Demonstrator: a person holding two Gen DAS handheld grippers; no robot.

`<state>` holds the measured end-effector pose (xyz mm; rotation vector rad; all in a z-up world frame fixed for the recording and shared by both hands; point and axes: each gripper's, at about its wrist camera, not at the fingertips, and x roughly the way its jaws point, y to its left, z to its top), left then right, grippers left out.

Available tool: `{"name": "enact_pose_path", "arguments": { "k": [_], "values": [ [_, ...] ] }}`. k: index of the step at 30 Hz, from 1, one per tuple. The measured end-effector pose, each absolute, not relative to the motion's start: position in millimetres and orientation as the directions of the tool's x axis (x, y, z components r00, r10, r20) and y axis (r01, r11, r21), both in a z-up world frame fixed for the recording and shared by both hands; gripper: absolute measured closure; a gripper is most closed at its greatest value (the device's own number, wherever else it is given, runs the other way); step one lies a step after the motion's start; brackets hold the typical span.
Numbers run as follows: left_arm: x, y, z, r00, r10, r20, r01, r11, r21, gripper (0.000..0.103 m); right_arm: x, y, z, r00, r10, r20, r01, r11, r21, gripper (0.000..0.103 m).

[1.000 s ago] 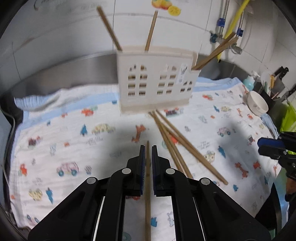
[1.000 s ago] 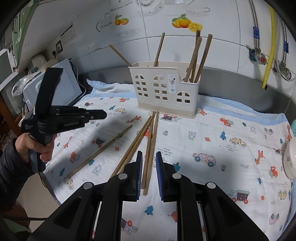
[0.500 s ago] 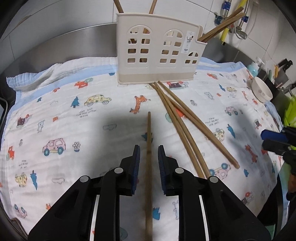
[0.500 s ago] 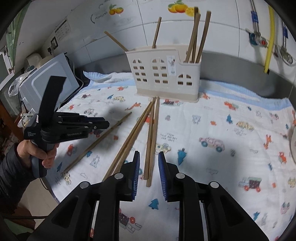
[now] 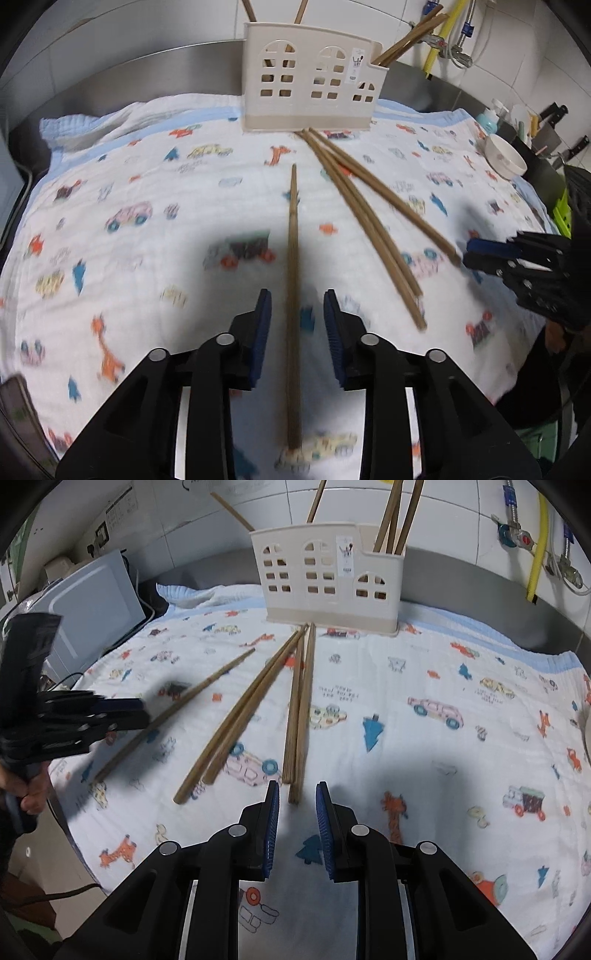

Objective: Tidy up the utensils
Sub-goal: 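Lower the left tool onto a wooden chopstick while the right tool approaches another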

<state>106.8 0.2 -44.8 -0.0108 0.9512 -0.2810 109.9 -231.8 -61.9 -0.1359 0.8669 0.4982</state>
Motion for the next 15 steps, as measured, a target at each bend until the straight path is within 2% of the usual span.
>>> {"name": "enact_pose_path", "arguments": {
  "k": [15],
  "values": [
    [54, 13, -57, 0.539, -0.244, -0.806, 0.219, 0.965, -0.146, 0.071, 110, -208, -64, 0.559, 0.359, -0.748, -0.519, 0.854, 0.022, 0.085]
  ]
}}
